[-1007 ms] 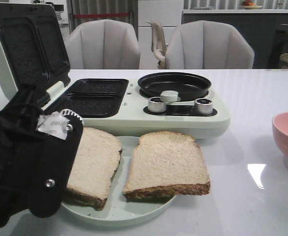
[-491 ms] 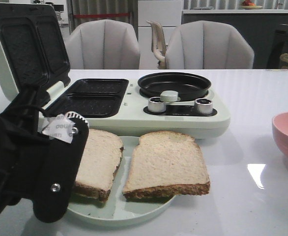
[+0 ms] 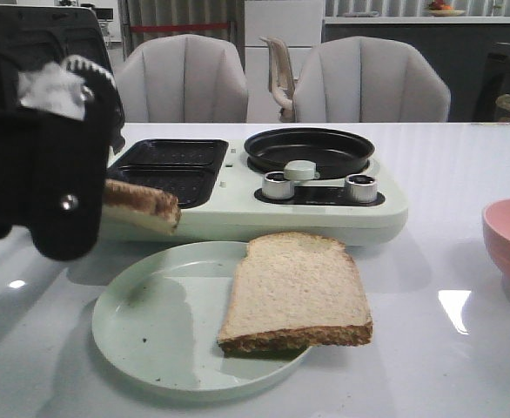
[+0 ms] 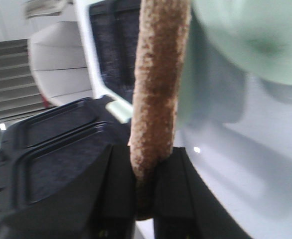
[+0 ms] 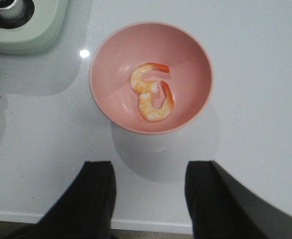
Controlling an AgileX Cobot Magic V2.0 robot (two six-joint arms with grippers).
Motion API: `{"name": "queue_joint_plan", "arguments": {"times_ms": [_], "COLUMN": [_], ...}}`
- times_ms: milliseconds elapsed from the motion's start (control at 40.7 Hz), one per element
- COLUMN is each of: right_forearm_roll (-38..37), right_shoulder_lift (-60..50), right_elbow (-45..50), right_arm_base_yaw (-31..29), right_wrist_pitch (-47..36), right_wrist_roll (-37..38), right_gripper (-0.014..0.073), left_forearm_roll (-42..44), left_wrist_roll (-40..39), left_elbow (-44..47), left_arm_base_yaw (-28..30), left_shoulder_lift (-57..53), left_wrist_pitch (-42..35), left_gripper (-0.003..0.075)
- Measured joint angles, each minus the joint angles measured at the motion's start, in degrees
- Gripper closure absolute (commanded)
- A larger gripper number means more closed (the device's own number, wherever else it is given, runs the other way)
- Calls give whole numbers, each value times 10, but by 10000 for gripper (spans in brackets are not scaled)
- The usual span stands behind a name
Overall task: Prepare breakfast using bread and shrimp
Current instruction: 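Carry the bread slice over the sandwich maker plate and lower it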
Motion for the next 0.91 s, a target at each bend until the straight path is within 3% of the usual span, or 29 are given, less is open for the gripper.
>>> {"name": "queue_joint_plan", "arguments": {"times_ms": [172,442,614,909], "right_forearm_roll": [0,0,0,0], "right_shoulder_lift": [0,0,0,0], "right_elbow": [0,0,0,0], "right_arm_base_yaw": [0,0,0,0], "right_wrist_pitch": [0,0,0,0], "right_wrist_roll": [0,0,0,0], "right_gripper": [150,150,150,150], "left_forearm_roll": [30,32,35,39], "left_wrist_roll": [0,-2,-2,1], "left_elbow": [-8,-75,-145,-305], "left_arm_base_yaw": [16,136,197,272], "left_shoulder_lift": [-21,5,61,195], "left_wrist_pitch": [3,-120,-189,-233], "left_gripper": [619,619,619,619]}}
